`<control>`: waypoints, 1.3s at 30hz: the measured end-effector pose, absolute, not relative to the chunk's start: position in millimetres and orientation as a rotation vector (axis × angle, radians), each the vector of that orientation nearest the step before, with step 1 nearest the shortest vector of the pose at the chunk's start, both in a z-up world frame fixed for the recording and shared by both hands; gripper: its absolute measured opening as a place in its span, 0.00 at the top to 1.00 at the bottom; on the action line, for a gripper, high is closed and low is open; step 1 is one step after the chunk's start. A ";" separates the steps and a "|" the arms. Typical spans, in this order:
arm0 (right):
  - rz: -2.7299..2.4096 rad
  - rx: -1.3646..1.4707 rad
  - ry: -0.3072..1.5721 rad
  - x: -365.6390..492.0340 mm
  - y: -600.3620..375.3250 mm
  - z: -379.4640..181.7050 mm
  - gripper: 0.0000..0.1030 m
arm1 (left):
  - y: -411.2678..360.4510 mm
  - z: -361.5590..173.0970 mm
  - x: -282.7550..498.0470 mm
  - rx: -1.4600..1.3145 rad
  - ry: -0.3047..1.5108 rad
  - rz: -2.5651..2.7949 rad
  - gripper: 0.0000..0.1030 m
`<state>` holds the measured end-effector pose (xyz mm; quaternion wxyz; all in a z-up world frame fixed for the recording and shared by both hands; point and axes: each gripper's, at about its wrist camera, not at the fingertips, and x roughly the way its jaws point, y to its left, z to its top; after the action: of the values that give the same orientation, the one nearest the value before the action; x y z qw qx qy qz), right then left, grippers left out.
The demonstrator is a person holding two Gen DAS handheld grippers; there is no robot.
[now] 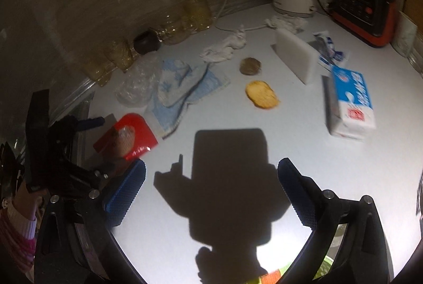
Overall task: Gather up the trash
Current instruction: 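Grasp the red snack bag with the left tool while the right tool grasps the grey cloth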
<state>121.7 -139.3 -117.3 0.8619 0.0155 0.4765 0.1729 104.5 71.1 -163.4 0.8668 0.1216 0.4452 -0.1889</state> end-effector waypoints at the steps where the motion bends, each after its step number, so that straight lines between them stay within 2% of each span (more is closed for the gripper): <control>1: 0.366 0.030 0.999 127.4 -133.6 -118.6 0.04 | 72.3 -166.3 109.0 0.245 0.941 -0.402 0.09; 7: 0.379 0.017 0.991 154.3 -109.5 -121.3 0.04 | 74.3 -178.7 118.1 0.250 0.965 -0.419 0.10; 8: 0.377 0.016 0.991 157.6 -107.2 -121.7 0.04 | 74.0 -180.4 117.9 0.259 0.965 -0.420 0.12; 12: 0.370 0.016 0.994 168.4 -101.6 -124.6 0.04 | 71.2 -188.2 117.5 0.290 0.973 -0.439 0.31; 16: 0.359 0.011 1.010 179.8 -97.9 -131.3 0.04 | 72.2 -190.6 117.0 0.250 0.972 -0.471 0.43; 18: 0.357 0.011 1.023 185.9 -94.5 -136.1 0.04 | 73.7 -191.4 116.1 0.216 0.967 -0.486 0.55; 23: 0.365 -0.008 1.049 202.9 -77.4 -148.2 0.04 | 75.3 -189.4 113.2 0.197 0.947 -0.482 0.71; 32: 0.351 -0.035 1.108 247.5 -34.8 -173.1 0.04 | 93.1 -170.7 105.4 0.092 0.942 -0.378 0.74; 33: 0.345 -0.046 1.116 251.9 -30.1 -178.0 0.08 | 93.3 -166.4 102.9 0.093 0.937 -0.362 0.74; 35: 0.335 -0.072 1.130 257.5 -23.0 -185.9 0.23 | 92.2 -159.1 96.7 0.097 0.932 -0.337 0.74; 37: 0.345 -0.072 1.147 259.5 -20.8 -191.7 0.49 | 90.1 -152.2 91.0 0.087 0.934 -0.314 0.74; 38: 0.336 -0.084 1.134 257.6 -21.2 -191.6 0.57 | 89.3 -150.0 89.5 0.083 0.937 -0.305 0.74; 39: 0.341 -0.092 1.135 256.1 -22.2 -191.1 0.80 | 87.5 -146.8 86.1 0.076 0.938 -0.292 0.74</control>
<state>256.1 -22.2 -191.1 0.8286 -0.0433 0.5346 0.1608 86.1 87.5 -146.8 0.8810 0.0366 0.4505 -0.1400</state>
